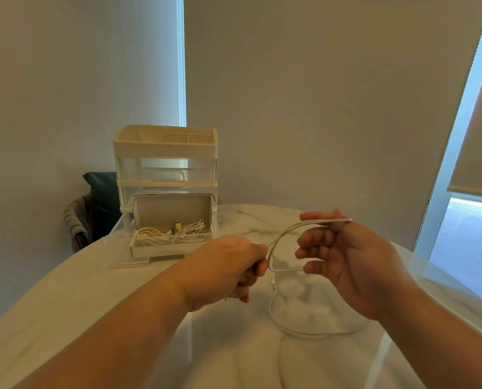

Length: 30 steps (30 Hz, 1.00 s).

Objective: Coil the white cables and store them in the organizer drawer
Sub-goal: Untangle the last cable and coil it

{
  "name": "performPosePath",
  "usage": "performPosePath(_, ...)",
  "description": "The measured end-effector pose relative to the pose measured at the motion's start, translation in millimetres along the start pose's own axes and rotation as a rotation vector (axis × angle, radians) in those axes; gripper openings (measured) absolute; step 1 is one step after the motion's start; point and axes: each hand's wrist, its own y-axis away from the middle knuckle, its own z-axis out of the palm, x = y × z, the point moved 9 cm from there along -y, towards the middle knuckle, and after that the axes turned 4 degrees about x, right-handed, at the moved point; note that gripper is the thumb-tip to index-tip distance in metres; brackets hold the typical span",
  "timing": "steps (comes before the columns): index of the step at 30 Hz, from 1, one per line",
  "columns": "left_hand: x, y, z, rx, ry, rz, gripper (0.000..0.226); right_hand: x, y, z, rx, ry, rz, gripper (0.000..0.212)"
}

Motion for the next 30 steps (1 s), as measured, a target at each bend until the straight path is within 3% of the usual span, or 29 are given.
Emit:
performPosePath(2, 1, 0, 3, 0.001, -0.001, -0.004, 0.039, 10, 1, 9, -0.065, -0.052, 0.081, 0.060)
performPosePath(5, 1, -1, 3, 0.027, 0.027, 0.008, 0.040, 31, 6, 21, -0.189, 0.172, 0.114, 0.078)
performPosePath(9, 5, -1, 1, 0.059, 0.027, 0.037, 0.040, 45, 25, 47, -0.346, 0.770, -0.121, 0.048)
performPosePath(13, -9, -9, -24, 0.241, -0.027, 0.037, 0.040, 35, 26, 43, -0.340, 0.937, -0.102, 0.016)
performPosePath(15, -15, -11, -38, 0.349, -0.241, 0.050, 0.038, 16, 32, 49, -0.395, 0.868, -0.180, 0.013)
performPosePath(17, -15, -11, -36, 0.337, -0.463, 0.088, 0.037, -16, 34, 50, -0.330, 0.578, -0.290, 0.009)
performPosePath(19, -12, -10, -22, 0.263, -0.651, 0.132, 0.037, -34, 27, 34, -0.216, 0.350, -0.327, 0.029)
performPosePath(23, 4, -4, 15, 0.117, -0.868, 0.234, 0.035, -28, 10, 4, 0.009, 0.168, -0.161, 0.044)
performPosePath(26, 16, 1, 37, 0.051, -0.932, 0.299, 0.037, -11, 1, -8, 0.086, 0.135, -0.033, 0.052)
performPosePath(30, 23, 4, 42, 0.030, -0.930, 0.338, 0.039, 1, -12, -32, 0.152, -0.073, 0.064, 0.080)
